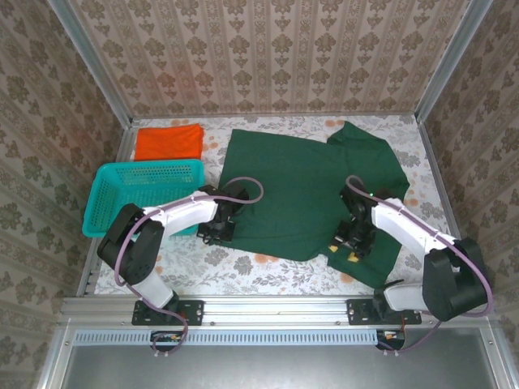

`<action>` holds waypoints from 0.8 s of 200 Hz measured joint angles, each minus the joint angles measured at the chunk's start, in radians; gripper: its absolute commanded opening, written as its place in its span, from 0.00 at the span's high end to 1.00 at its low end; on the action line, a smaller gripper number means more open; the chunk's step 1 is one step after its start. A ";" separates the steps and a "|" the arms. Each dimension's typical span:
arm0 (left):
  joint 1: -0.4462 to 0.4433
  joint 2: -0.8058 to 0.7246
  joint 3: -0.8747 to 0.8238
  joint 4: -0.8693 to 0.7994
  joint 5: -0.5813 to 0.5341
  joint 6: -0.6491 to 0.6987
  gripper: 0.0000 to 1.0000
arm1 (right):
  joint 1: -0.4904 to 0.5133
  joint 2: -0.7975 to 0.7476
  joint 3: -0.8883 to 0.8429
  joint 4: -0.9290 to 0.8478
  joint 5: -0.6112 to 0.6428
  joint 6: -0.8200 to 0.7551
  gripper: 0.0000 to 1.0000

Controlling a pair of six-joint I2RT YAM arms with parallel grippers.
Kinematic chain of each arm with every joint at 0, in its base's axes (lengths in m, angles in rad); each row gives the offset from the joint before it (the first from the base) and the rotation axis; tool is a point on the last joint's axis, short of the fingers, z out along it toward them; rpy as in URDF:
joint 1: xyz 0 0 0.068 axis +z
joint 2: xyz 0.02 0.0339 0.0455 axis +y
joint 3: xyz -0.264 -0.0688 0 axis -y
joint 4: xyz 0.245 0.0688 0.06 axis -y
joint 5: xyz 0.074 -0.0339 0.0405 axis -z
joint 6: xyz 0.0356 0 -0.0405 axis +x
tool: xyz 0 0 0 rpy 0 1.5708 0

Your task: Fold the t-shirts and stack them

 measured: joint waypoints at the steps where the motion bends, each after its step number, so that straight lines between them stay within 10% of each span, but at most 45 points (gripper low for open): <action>1: 0.000 0.000 0.000 -0.001 0.000 0.000 0.96 | -0.004 0.000 0.000 0.000 0.000 0.000 0.47; 77: -0.004 0.045 0.104 -0.022 -0.004 0.019 0.94 | -0.336 0.204 0.013 0.157 0.215 -0.019 0.51; 160: 0.026 0.226 0.218 -0.023 -0.016 0.026 0.93 | -0.369 0.590 0.441 0.169 0.255 -0.067 0.40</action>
